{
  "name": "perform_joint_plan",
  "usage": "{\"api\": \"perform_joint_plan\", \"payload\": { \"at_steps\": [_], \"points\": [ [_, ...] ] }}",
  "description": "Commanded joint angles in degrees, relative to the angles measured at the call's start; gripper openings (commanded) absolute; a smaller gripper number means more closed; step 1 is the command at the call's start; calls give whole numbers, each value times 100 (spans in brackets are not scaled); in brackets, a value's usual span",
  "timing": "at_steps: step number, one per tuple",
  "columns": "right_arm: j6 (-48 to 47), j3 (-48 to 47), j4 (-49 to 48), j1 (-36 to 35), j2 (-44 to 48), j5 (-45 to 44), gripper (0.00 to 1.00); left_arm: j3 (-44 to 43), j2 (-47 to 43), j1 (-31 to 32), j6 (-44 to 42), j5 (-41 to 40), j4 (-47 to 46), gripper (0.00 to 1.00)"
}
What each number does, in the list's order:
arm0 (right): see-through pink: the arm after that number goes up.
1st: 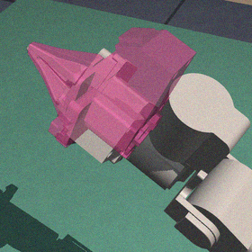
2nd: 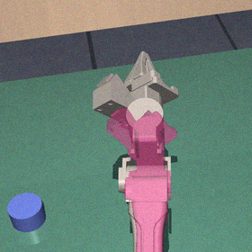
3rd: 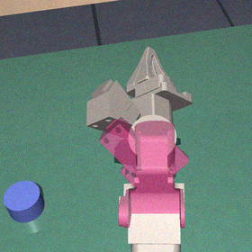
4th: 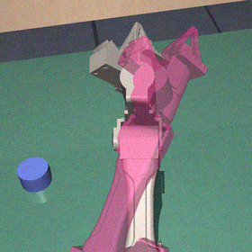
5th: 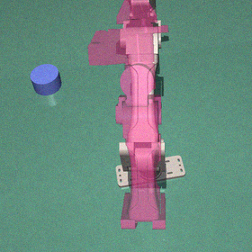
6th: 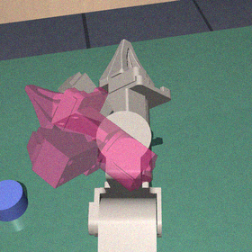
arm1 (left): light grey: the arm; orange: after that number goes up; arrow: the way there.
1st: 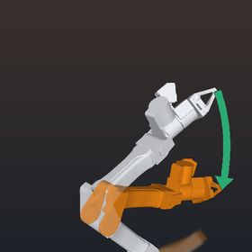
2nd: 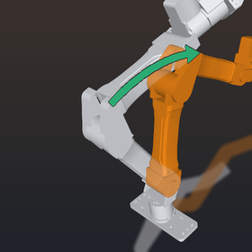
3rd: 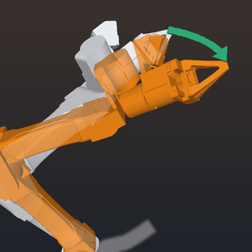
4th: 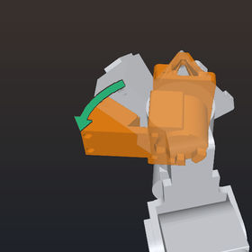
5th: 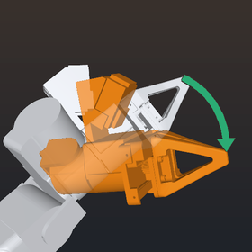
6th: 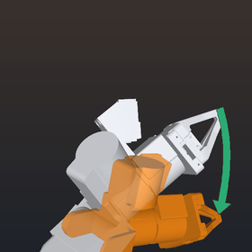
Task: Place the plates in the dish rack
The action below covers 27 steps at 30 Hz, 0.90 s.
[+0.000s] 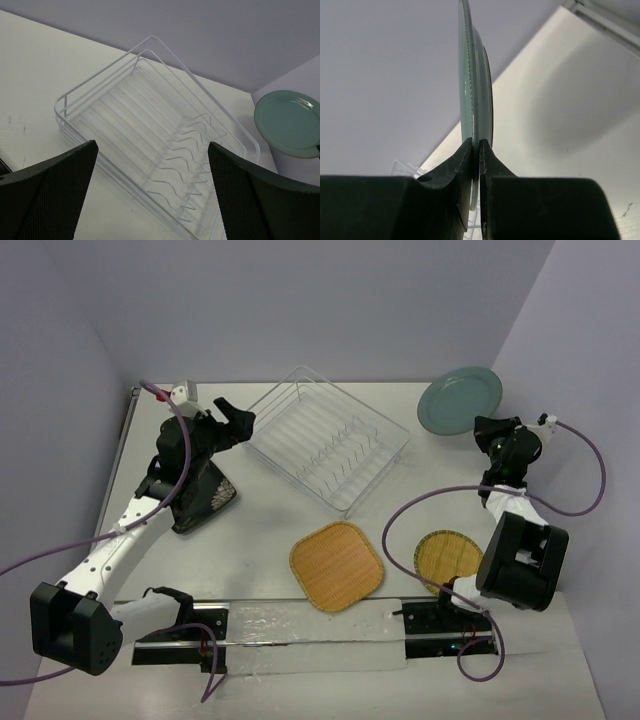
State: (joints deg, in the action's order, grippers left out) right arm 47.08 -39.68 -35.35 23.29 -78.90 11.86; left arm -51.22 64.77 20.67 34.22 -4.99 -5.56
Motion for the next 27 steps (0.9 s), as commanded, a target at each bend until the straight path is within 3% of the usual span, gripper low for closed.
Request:
{"api": "perform_joint_plan", "payload": {
  "at_steps": [1,9,18,27],
  "points": [
    [-148,-251,-717,-17,772,209,0,-175,52,36,-107,658,-300,99],
    [228,-477,-450,-179,1241,1273,0,-676,747,337,-202,1823,-756,99],
    [705,-453,-253,-782,1729,2242,0,-1197,1520,983,-373,2476,-1149,99],
    [1439,-270,-427,-1227,1970,3214,0,-1092,1723,1090,-239,2942,-1541,99]
  ]
}}
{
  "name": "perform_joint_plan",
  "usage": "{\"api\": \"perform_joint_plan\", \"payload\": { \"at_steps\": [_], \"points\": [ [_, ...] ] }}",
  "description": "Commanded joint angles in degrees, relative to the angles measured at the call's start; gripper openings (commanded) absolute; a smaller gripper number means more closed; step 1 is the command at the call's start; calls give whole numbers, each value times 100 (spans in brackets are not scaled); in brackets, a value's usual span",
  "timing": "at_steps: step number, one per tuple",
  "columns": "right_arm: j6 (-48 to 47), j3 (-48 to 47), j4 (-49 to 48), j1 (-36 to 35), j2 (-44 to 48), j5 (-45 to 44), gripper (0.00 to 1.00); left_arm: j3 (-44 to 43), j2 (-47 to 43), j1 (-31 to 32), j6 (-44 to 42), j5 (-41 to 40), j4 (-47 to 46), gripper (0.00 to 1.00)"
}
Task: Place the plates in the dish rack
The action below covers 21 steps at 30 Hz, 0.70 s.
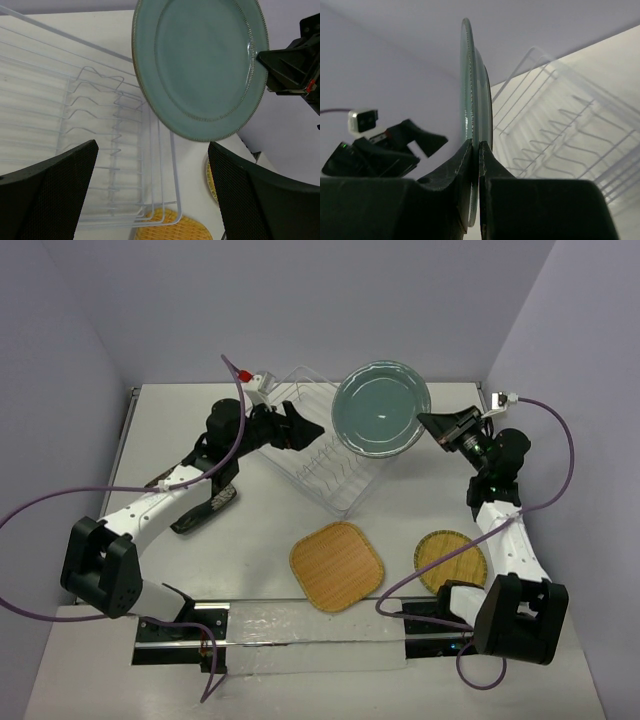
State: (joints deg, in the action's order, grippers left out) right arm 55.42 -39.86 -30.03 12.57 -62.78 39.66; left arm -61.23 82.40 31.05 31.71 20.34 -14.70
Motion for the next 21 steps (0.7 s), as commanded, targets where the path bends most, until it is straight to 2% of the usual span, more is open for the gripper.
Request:
{"api": "perform_joint_plan", "payload": {
  "at_steps": [1,11,15,18,21],
  "points": [
    [686,-197,-1071,-262,360,502,0,-75,-37,74,28,496,-696,99],
    [1875,4,-2348,-475,213,1010,0,104,13,147,161,659,-1012,99],
    [1920,-5,-2446,-572,73,1114,0,138,39,165,327,980,-1290,99],
    [1818,-16,-2322,-656,-48,1135,0,88,57,185,388,1196,-1376,82],
    [1643,-31,-2108,-668,-171,1120,0,125,-3,191,432,1364,-1462,53]
  ]
}}
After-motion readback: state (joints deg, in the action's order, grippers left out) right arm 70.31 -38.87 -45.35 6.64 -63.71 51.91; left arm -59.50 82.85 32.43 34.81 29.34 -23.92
